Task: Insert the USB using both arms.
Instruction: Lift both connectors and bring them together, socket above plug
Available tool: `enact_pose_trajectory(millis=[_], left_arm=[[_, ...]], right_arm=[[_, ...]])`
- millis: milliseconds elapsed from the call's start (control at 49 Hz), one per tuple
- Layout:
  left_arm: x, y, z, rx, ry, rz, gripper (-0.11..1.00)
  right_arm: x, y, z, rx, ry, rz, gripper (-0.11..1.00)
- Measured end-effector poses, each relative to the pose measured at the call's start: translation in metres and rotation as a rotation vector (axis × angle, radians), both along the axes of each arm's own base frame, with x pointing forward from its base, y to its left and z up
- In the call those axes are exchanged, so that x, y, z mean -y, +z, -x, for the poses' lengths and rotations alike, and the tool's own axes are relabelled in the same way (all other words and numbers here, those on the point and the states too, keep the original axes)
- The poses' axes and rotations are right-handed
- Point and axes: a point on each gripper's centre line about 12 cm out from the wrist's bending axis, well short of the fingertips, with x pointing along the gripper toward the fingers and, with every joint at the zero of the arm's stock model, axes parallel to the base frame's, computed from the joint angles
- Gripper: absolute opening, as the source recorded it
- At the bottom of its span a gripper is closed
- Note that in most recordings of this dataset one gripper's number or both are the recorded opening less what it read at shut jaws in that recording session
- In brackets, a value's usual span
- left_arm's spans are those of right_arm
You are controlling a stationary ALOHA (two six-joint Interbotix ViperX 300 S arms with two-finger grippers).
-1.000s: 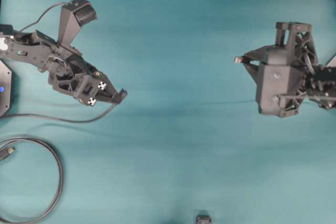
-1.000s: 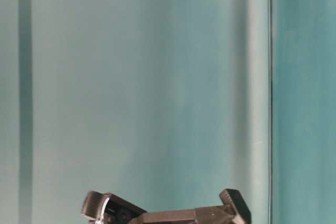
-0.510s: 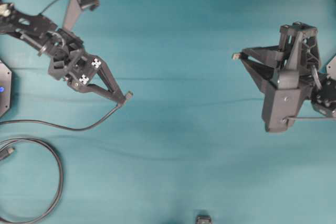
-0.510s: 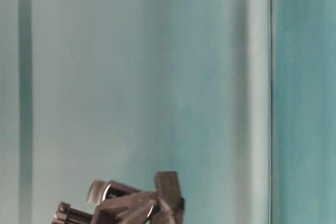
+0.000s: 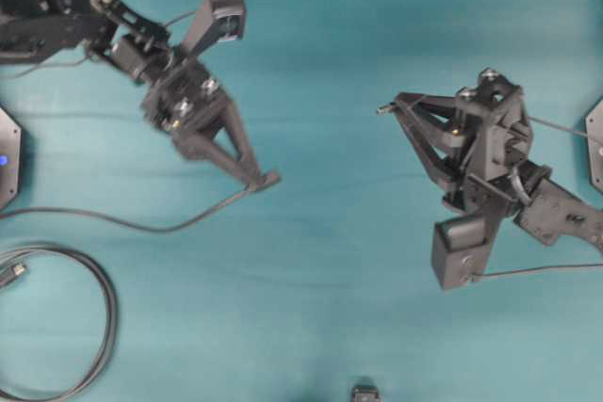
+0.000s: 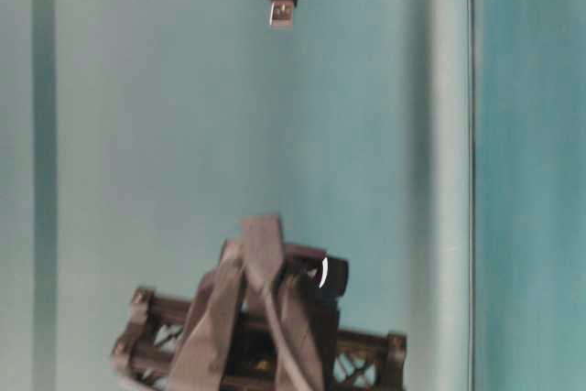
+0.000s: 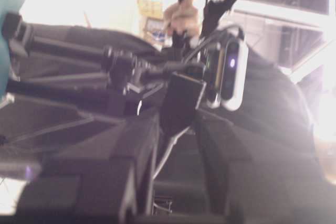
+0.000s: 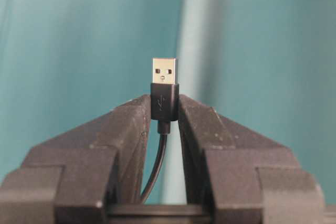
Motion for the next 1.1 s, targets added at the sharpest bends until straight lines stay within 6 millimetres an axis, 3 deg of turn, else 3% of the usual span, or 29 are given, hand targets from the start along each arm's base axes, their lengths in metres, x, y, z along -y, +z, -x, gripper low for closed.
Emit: enact_pose_trajectory(millis=[347, 1102], left_arm=[[-0.016, -0.012, -0.022, -0.006, 0.001, 0.025, 0.26], [-0.024, -0.014, -0.044, -0.003, 0.002, 0.021, 0.26]], right_arm=[[-0.012, 0.008, -0.02, -0.034, 0.047, 0.087, 0.22], [-0.024, -0.003, -0.03, -0.068, 0.128, 0.06, 0.22]])
